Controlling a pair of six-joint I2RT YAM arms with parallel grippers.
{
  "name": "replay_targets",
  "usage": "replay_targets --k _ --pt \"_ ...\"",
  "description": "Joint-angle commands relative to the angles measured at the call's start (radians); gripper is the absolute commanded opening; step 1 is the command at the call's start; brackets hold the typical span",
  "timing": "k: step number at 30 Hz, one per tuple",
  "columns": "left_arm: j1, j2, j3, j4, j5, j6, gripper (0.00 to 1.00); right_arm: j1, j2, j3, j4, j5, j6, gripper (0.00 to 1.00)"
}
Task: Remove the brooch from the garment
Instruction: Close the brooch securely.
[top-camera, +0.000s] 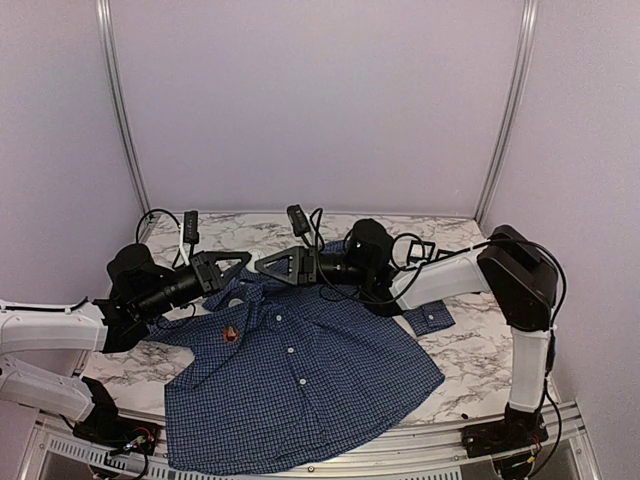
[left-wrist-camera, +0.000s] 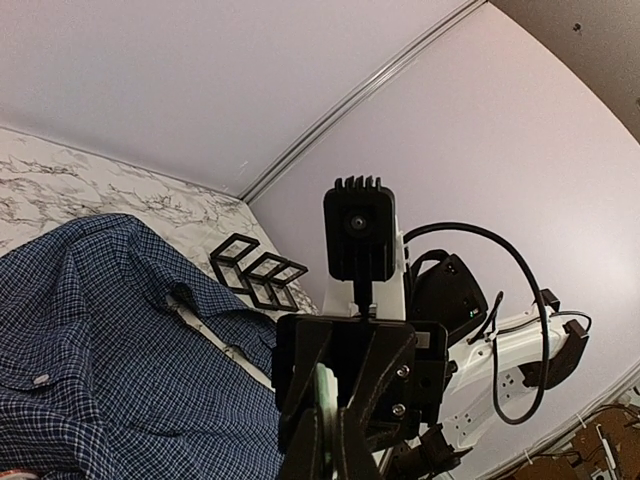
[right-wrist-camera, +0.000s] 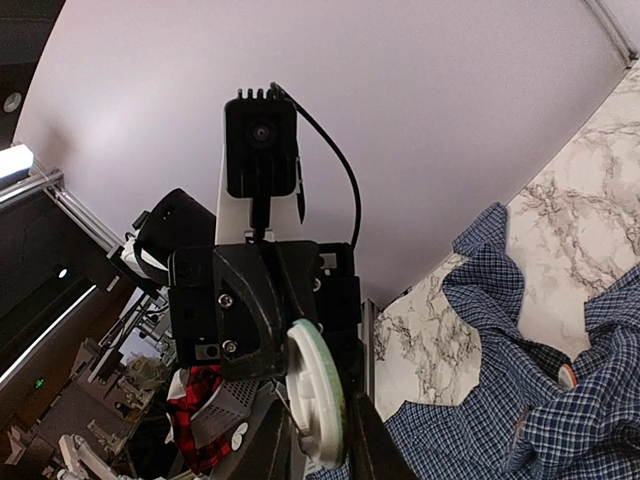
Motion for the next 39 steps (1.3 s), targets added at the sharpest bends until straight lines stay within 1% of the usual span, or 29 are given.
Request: replay_targets --k 1,12,28,35,39 --pt "-0.006 0.000 0.037 -0.012 0.029 0.034 0.00 0.005 0.036 0.041 0.053 -0.025 0.040 0.18" --pt "-0.012 -0.006 0.043 -0.020 0.045 0.055 0.00 -0.001 0.056 0.035 0.113 -0.033 0.103 0.12" --pt "-0.030 -0.011 0.059 -0.046 0.059 0.110 0.00 -0.008 0.086 0.043 0.177 -0.061 0.185 0.10" --pt "-0.041 -0.022 0.062 -0.069 0.054 0.137 0.00 -0.011 0.117 0.047 0.250 -0.073 0.259 0.09" --pt "-0.046 -0.027 0.061 -0.074 0.052 0.145 0.00 -0.011 0.118 0.044 0.252 -0.068 0.265 0.09"
